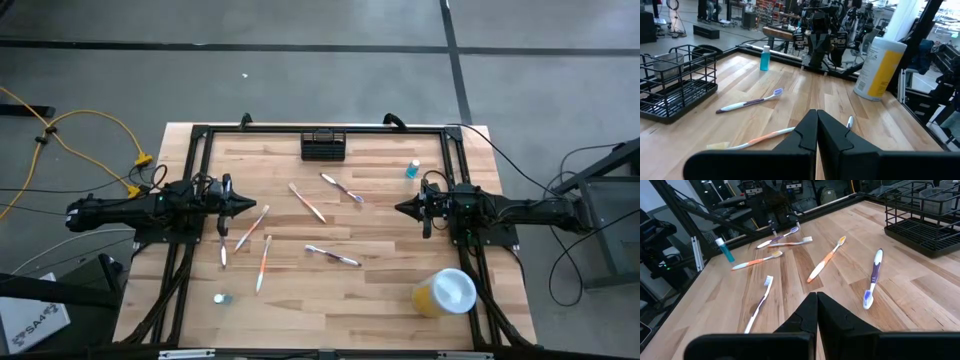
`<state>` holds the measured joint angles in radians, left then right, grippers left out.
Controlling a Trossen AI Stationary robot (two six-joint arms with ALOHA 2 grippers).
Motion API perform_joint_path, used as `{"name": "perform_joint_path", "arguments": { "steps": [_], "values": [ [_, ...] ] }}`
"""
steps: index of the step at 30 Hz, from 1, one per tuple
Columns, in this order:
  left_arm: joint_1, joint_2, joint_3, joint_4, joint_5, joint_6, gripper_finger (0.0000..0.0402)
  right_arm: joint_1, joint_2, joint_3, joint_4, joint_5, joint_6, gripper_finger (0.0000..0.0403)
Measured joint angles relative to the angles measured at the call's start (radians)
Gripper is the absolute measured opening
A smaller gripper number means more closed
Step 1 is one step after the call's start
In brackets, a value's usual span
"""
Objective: Pick & Place toothbrushing station
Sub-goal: Put the bottom blue mouthwash into the wire organizer
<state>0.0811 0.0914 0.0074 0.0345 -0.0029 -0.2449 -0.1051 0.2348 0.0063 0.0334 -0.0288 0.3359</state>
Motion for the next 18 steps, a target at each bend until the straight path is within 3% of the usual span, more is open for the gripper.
{"name": "perform_joint_path", "arguments": {
  "steps": [18],
  "values": [
    [0.001,0.002,0.005,-0.009,-0.017,-0.055,0.0001,0.0,0.0,0.0,0.0,0.0,0.0,0.0002]
  ]
}}
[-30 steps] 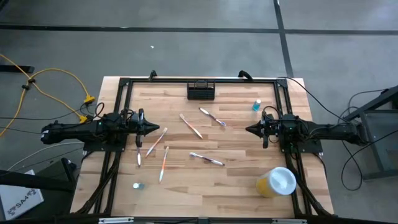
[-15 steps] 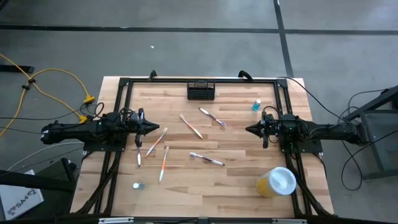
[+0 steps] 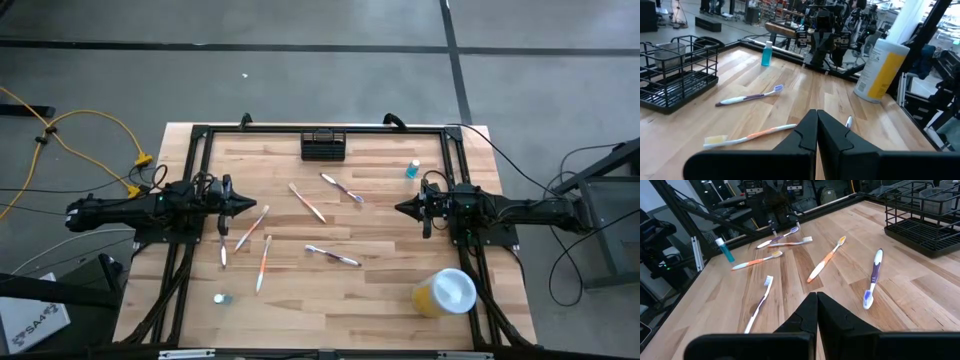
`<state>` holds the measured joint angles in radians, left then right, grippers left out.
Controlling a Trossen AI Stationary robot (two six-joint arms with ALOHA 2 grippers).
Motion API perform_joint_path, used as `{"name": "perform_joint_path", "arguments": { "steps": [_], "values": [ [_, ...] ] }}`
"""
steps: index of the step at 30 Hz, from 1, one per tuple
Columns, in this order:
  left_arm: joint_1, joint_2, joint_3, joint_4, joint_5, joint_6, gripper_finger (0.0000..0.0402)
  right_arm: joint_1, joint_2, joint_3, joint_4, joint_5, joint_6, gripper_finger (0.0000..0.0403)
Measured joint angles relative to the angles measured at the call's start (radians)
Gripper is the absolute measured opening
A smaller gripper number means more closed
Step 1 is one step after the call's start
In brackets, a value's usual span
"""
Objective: Pick & Place toothbrushing station
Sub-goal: Put the bottom blue mouthwash into the wire organizer
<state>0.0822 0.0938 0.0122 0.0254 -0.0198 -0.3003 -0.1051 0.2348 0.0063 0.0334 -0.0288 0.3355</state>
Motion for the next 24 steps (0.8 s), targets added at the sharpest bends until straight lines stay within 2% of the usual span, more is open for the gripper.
{"name": "perform_joint_path", "arguments": {
  "steps": [8,14,20,24],
  "values": [
    [0.0,0.102,0.143,-0.182,-0.044,-0.013,0.0001,0.0,0.0,0.0,0.0,0.0,0.0,0.0002],
    [-0.002,0.219,0.231,-0.222,-0.009,-0.022,0.0001,0.0,0.0,0.0,0.0,0.0,0.0,0.0002],
    [-0.013,0.32,0.359,-0.371,0.042,0.019,0.0001,0.0,0.0,0.0,0.0,0.0,0.0,0.0002],
    [-0.062,0.376,0.426,-0.448,0.052,0.023,0.0001,0.0,0.0,0.0,0.0,0.0,0.0,0.0002]
  ]
}}
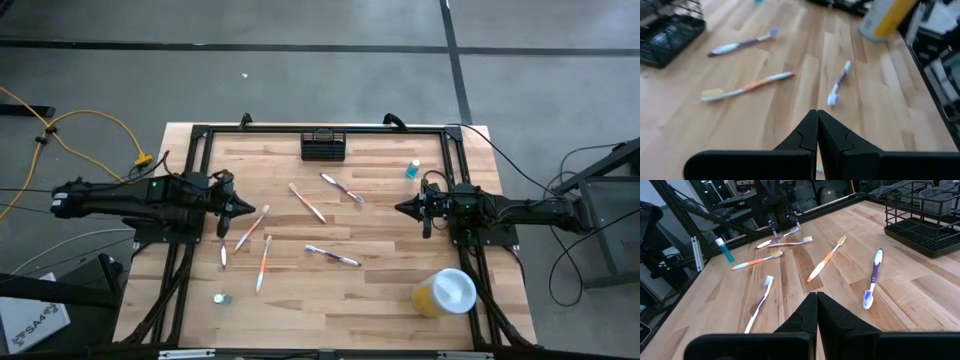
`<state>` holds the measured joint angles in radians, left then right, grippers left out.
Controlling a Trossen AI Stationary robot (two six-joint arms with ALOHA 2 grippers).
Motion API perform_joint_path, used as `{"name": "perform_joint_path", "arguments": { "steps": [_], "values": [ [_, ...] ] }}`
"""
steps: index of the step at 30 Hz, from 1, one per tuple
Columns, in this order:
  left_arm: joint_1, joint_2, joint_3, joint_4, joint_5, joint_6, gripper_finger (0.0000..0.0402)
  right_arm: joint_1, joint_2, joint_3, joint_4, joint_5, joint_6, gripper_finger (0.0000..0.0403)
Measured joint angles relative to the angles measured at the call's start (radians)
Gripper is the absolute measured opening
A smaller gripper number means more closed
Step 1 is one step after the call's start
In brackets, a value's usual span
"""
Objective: Pick & Place toothbrushing station
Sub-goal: Put the bottom blue mouthwash into the wire organizer
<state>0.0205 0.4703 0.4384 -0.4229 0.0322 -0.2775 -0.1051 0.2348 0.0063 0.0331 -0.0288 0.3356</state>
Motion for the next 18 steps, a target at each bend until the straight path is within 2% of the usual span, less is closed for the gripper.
{"name": "perform_joint_path", "arguments": {
  "steps": [6,11,15,18],
  "values": [
    [-0.103,0.084,0.096,-0.101,-0.001,-0.009,0.0001,0.0,0.0,0.0,0.0,0.0,0.0,0.0002],
    [-0.201,0.166,0.172,-0.187,-0.004,-0.077,0.0001,0.0,0.0,0.0,0.0,0.0,0.0,0.0002],
    [-0.292,0.236,0.244,-0.25,-0.031,-0.175,0.0001,0.0,0.0,0.0,0.0,0.0,0.0,0.0002],
    [-0.372,0.286,0.307,-0.338,-0.105,-0.308,0.0001,0.0,0.0,0.0,0.0,0.0,0.0,0.0002]
  ]
}}
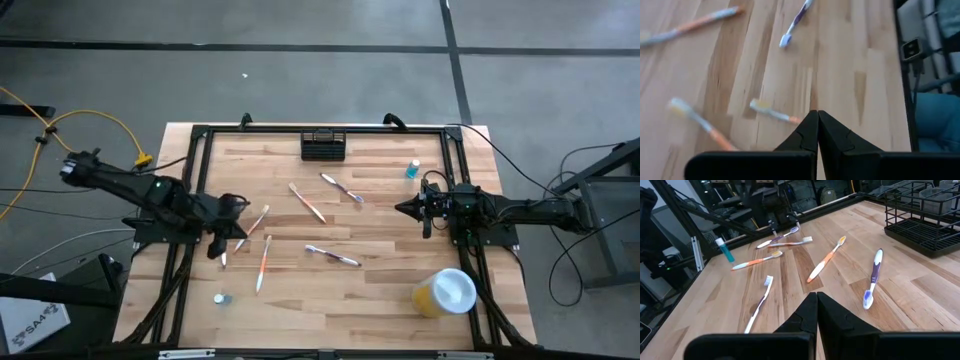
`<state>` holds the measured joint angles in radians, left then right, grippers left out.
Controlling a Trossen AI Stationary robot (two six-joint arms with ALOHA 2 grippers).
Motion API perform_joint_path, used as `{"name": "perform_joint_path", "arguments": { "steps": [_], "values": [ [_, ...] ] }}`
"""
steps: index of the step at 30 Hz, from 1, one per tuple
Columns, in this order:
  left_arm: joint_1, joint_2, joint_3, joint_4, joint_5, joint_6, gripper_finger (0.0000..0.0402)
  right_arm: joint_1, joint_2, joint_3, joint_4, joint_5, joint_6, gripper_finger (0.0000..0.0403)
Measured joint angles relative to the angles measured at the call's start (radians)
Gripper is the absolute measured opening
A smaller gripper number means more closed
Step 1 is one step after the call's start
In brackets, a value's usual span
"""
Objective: Pick & Place toothbrushing station
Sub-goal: Put the bottom blue mouthwash into the wire organizer
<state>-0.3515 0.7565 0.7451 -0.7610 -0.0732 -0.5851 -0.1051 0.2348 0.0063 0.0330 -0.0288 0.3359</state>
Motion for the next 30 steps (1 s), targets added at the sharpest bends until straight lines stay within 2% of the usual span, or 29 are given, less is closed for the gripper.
{"name": "perform_joint_path", "arguments": {
  "steps": [5,10,14,20,30],
  "values": [
    [-0.16,0.054,0.054,-0.104,-0.158,-0.233,0.0001,0.0,0.0,0.0,0.0,0.0,0.0,0.0002],
    [-0.309,0.092,0.055,-0.11,-0.229,-0.501,0.0001,0.0,0.0,0.0,0.0,0.0,0.0,0.0002],
    [-0.41,0.133,0.061,-0.11,-0.248,-0.691,0.0001,0.0,0.0,0.0,0.0,0.0,0.0,0.0002],
    [-0.536,0.199,0.129,-0.123,-0.299,-0.851,0.0001,0.0,0.0,0.0,0.0,0.0,0.0,0.0002],
    [-0.722,0.421,0.336,-0.412,-0.304,-1.142,0.0001,0.0,0.0,0.0,0.0,0.0,0.0,0.0002]
  ]
}}
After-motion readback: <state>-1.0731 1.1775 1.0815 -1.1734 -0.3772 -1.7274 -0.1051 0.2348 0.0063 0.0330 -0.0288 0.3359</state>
